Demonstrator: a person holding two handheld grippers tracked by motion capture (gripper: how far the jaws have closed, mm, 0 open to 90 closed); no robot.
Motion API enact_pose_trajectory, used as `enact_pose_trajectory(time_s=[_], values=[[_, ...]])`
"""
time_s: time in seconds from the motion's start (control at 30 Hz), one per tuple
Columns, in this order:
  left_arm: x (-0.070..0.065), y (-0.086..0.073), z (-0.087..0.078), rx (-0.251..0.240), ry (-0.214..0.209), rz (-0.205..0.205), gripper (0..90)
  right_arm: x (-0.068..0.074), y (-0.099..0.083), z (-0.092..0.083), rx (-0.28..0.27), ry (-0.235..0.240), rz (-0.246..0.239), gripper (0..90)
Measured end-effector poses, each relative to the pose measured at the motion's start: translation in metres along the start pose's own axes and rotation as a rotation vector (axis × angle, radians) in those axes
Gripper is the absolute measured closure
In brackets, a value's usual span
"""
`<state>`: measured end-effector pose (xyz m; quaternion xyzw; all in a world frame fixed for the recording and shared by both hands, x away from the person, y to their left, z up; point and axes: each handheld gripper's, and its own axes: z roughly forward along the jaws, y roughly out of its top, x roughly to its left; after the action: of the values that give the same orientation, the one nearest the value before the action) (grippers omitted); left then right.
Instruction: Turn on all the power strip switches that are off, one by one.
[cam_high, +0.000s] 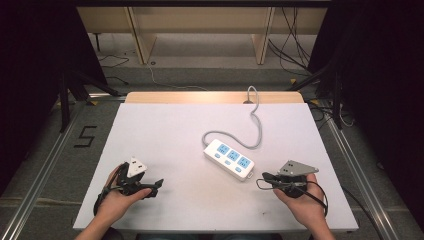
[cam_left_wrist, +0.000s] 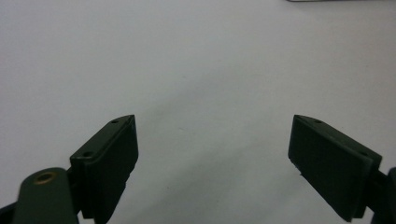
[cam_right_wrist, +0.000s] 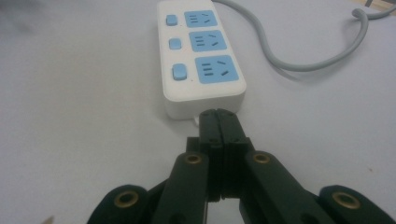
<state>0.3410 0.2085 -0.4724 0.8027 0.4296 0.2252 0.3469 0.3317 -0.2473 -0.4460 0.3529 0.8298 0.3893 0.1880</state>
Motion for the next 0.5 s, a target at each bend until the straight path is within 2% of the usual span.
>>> enact_pose_trajectory(time_s=[0.2, 0.27, 0.4, 0.5], values=[[0.0, 0.001, -0.001, -0.007, 0.003, 0.002, 15.9, -0.002, 0.016, 0.005, 0.04, 0.004, -0.012, 90.0], [-0.001, 0.002, -0.001, -0.01, 0.003, 0.004, 15.9, -0.003, 0.026, 0.007, 0.069, 0.007, -0.014, 90.0], [-0.002, 0.001, -0.001, -0.012, 0.004, 0.006, 15.9, -0.004, 0.036, 0.009, 0.09, 0.029, 0.014, 90.0], [-0.001, 0.001, -0.001, -0.012, 0.003, 0.003, 16.0, -0.005, 0.043, 0.013, 0.116, 0.032, 0.015, 90.0]])
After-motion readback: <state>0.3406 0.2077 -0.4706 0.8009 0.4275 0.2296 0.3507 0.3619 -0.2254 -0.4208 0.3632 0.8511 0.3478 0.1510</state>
